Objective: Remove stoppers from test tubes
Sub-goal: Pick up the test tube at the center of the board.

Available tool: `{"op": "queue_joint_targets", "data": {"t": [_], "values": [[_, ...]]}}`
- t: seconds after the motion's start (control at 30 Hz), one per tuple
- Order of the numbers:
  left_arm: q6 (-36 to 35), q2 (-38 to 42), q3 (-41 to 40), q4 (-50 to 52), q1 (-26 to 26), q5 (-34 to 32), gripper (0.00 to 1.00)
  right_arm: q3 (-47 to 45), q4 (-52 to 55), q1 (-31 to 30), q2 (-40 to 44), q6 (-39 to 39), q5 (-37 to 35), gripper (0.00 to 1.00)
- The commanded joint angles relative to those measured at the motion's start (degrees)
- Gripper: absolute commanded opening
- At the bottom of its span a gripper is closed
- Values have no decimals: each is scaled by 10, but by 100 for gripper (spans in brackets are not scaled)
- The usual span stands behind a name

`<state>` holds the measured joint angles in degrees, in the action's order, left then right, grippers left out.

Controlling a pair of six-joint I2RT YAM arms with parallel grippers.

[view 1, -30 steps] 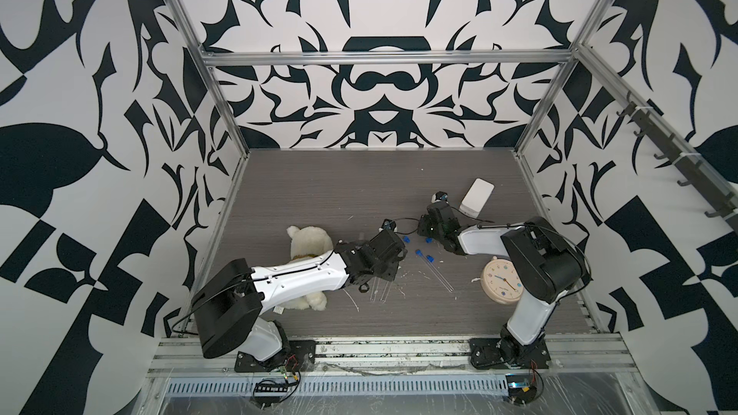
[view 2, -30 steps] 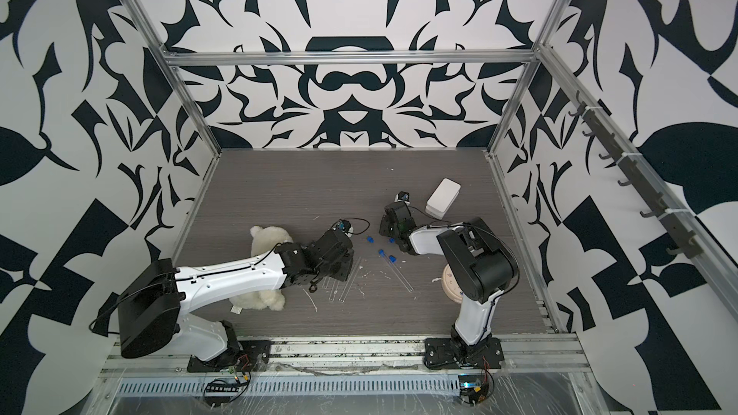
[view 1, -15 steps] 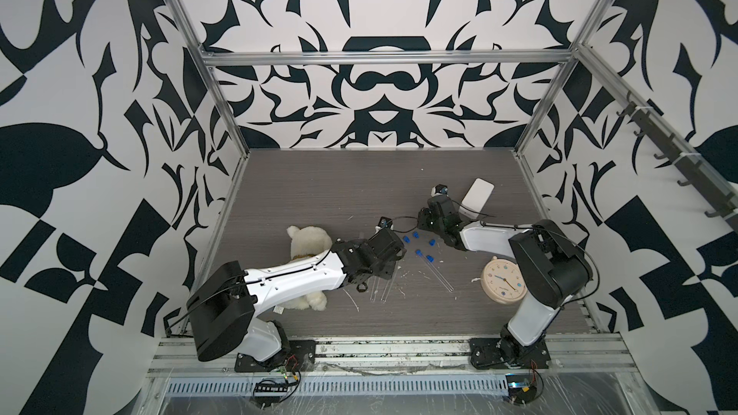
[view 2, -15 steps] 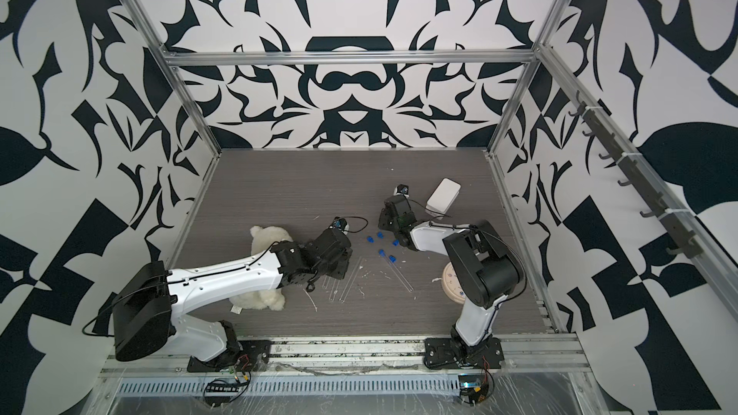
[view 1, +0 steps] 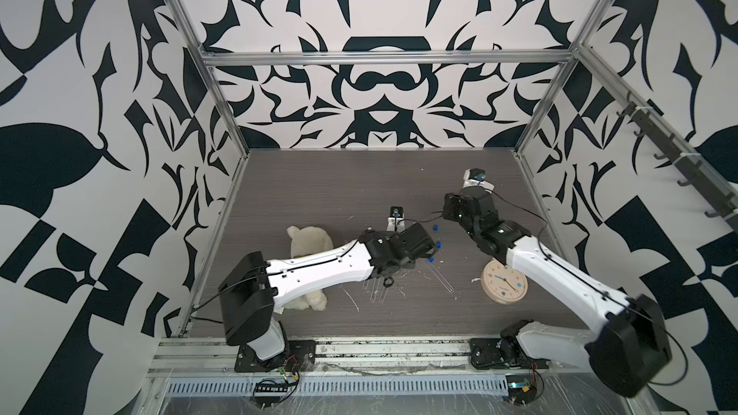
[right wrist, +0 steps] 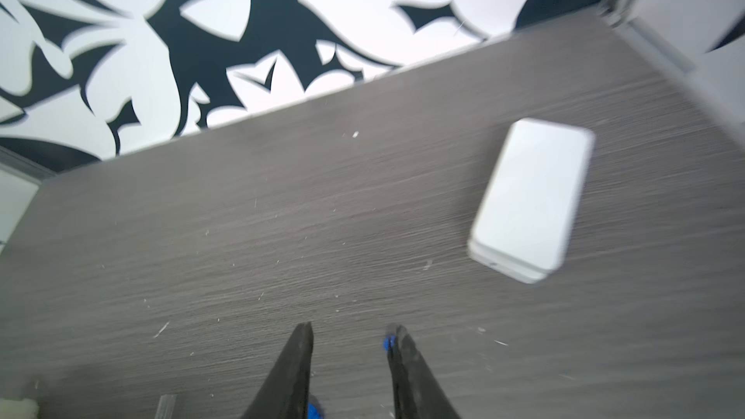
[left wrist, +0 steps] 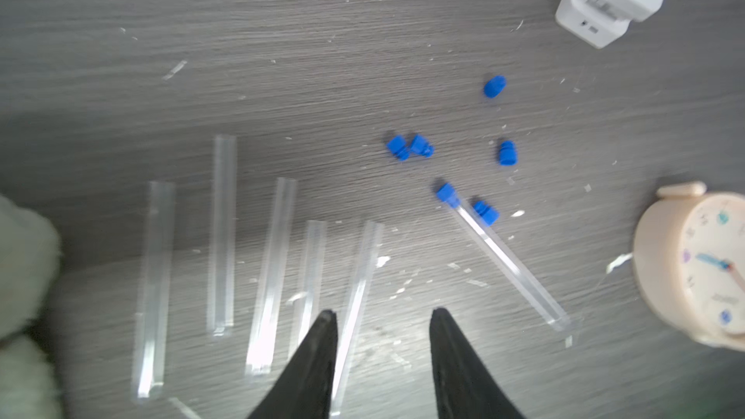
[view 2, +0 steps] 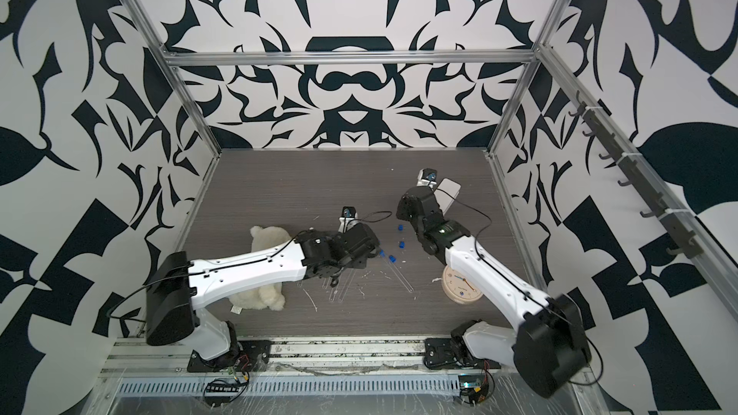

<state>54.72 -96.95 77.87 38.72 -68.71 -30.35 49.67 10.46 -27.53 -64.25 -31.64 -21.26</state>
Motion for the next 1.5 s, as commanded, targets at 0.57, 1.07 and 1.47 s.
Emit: {"op": "queue_joint_targets", "data": {"t": [0.57, 1.07, 1.47], "values": [[78, -318, 297, 102, -43, 33, 57, -38, 241, 7, 308, 20, -124, 35], [88, -368, 318, 116, -33, 41, 59, -43, 251, 9, 333, 26, -116, 36], [95, -354, 250, 94, -28, 73, 49, -47, 240, 8, 318, 22, -103, 35]]}}
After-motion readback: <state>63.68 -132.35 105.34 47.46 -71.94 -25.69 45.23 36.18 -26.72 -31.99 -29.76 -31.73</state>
